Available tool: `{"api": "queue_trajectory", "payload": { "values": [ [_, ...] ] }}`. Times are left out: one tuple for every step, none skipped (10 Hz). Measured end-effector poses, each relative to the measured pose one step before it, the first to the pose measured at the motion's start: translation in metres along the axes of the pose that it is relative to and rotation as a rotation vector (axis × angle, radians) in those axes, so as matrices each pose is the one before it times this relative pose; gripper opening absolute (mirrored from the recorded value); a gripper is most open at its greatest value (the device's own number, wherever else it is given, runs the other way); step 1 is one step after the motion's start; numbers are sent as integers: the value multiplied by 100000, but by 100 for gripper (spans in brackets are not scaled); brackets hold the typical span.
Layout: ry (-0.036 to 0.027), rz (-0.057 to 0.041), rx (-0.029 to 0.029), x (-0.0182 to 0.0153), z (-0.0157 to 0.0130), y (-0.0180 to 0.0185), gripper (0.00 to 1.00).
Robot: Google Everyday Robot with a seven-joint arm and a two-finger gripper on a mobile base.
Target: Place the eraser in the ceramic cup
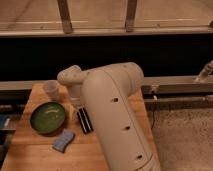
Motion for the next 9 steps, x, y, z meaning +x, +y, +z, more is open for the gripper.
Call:
{"api": "queue_trajectory", "payload": {
  "values": [
    [1947, -684, -376, -257, 466, 205, 80],
    [2122, -573, -286, -230, 560, 142, 80],
    [3327, -474, -117, -265, 858, 12, 80],
    [1575, -359, -124, -205, 419, 58, 80],
    [1831, -667, -61, -255, 511, 257, 80],
    [1520, -234, -198, -125, 383, 69, 80],
    [612, -18, -127, -41, 138, 19, 80],
    [512, 9, -71, 0, 105, 10, 80],
    [-250, 196, -77, -27, -79, -104, 80]
  ]
}}
